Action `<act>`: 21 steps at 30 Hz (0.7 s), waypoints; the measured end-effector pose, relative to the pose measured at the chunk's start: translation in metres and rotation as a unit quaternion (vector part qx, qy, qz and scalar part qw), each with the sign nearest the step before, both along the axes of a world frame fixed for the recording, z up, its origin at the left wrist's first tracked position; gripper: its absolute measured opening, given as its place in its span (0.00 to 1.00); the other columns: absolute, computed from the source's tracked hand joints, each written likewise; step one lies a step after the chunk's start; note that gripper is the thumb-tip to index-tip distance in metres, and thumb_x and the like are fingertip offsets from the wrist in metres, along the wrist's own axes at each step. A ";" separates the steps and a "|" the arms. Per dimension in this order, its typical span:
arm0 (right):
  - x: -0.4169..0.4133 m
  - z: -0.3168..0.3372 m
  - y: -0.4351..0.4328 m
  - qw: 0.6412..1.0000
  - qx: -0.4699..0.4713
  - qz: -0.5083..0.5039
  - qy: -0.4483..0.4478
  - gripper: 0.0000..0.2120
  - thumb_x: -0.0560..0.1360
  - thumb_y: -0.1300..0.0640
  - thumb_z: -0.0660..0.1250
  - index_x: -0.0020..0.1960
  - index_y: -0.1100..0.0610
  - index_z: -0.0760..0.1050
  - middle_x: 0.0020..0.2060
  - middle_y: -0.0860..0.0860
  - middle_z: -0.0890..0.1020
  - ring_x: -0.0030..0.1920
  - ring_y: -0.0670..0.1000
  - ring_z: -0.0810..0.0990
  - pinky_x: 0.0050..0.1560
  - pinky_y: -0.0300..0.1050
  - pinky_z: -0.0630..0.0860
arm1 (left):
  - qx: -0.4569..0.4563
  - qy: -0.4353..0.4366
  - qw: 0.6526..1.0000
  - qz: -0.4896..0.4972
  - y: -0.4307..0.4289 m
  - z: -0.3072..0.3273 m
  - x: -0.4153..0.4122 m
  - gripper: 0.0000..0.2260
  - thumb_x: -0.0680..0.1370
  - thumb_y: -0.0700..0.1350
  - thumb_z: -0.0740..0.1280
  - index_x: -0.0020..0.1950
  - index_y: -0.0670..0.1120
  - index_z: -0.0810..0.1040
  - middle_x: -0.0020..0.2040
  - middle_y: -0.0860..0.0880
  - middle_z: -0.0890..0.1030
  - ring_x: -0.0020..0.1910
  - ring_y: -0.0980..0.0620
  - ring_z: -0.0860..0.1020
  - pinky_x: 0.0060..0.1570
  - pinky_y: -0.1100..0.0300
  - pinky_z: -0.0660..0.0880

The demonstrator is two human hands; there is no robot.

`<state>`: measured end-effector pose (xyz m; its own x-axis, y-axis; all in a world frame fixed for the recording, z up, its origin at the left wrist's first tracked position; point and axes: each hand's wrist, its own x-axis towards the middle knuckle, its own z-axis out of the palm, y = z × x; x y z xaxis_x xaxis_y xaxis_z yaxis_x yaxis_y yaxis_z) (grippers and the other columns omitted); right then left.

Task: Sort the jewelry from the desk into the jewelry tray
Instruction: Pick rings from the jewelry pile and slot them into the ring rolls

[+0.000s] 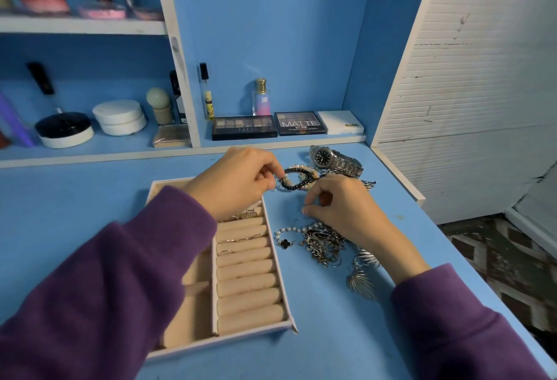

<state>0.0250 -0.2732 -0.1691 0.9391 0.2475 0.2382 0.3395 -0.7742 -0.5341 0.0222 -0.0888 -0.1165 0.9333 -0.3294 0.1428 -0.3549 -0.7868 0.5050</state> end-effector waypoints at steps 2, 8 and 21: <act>-0.006 0.006 0.003 0.999 0.044 0.005 -0.017 0.06 0.68 0.57 0.74 0.37 0.52 0.77 0.33 0.48 0.76 0.36 0.48 0.74 0.38 0.40 0.72 | -0.010 -0.008 1.000 0.006 0.013 0.001 -0.019 0.07 0.74 0.41 0.67 0.46 0.53 0.80 0.39 0.57 0.79 0.36 0.63 0.76 0.37 0.77 0.68; -0.037 0.021 0.040 0.981 0.135 0.138 0.017 0.07 0.67 0.67 0.71 0.35 0.58 0.76 0.29 0.46 0.75 0.28 0.38 0.73 0.30 0.27 0.65 | -0.052 -0.028 0.998 0.020 0.037 -0.017 -0.065 0.09 0.72 0.42 0.69 0.39 0.58 0.78 0.36 0.60 0.79 0.42 0.66 0.74 0.40 0.76 0.67; -0.040 0.009 0.051 0.976 -0.017 0.176 -0.126 0.07 0.63 0.60 0.65 0.33 0.51 0.69 0.31 0.43 0.70 0.33 0.50 0.74 0.31 0.53 0.74 | 0.001 -0.114 0.993 -0.011 0.044 -0.034 -0.062 0.03 0.69 0.47 0.68 0.36 0.54 0.79 0.32 0.60 0.74 0.37 0.61 0.70 0.37 0.61 0.71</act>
<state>-0.0154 -0.2225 -0.1603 0.7077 0.5558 0.4361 0.7045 -0.6020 -0.3759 -0.0401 -0.0444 -0.1509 0.8696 -0.3494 0.3490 -0.4768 -0.7781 0.4089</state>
